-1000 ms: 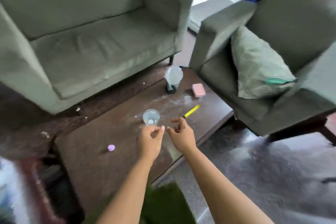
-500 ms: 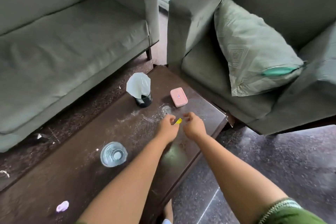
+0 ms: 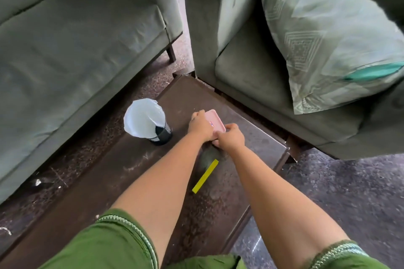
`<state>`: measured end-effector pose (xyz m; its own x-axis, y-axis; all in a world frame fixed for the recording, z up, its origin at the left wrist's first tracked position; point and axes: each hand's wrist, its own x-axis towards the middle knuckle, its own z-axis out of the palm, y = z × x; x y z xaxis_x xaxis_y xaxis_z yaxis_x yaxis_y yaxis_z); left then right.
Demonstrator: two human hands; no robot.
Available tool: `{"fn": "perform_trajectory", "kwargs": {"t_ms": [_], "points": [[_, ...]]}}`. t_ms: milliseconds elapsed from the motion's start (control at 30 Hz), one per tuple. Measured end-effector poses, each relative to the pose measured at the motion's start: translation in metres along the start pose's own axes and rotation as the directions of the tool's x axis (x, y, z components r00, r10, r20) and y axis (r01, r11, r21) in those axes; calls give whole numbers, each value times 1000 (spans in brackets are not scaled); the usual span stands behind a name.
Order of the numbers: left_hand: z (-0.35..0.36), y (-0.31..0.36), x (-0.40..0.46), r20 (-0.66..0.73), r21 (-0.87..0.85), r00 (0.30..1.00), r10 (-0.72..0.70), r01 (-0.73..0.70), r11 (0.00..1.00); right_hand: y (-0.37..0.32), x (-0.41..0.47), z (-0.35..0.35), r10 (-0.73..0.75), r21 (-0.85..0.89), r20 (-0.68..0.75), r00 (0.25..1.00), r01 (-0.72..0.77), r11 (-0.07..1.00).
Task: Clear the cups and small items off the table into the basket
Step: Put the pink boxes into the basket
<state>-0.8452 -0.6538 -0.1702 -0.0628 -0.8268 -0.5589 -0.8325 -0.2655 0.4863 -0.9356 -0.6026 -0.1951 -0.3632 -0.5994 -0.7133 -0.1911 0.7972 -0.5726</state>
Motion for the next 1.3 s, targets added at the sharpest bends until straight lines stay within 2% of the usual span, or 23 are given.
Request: {"fn": "perform_trajectory", "kwargs": {"t_ms": [100,267,433,633,767,933,1033,1167,1300], "points": [[4,-3,0,-38,-32,998,-53,52,998,-2,1,-4,-28,-10,-49,998,27,1000],[10,-4,-29,-127,-111,991,-39,25,993,7,-17,-27,-101,66,-203,974,116,991],[12,-28,-86,-266,-230,960,-88,25,973,16,-68,-30,-212,4,-138,968,215,977],[-12,-43,-187,-316,-387,935,-160,26,922,16,-164,-33,-322,-55,-116,939,318,946],[-29,-75,-279,-341,-395,919,-198,51,917,30,-249,-18,-378,-115,-53,924,371,921],[-65,-139,-380,-370,-477,881,-294,91,874,43,-346,31,-458,-98,18,889,458,884],[-91,-188,-432,-397,-540,841,-367,110,835,41,-399,77,-477,-102,136,868,491,865],[-136,-263,-491,-413,-613,770,-487,160,774,32,-469,150,-509,-154,316,801,573,805],[-166,-339,-543,-431,-588,709,-558,248,770,37,-526,224,-498,-228,448,742,634,739]]}}
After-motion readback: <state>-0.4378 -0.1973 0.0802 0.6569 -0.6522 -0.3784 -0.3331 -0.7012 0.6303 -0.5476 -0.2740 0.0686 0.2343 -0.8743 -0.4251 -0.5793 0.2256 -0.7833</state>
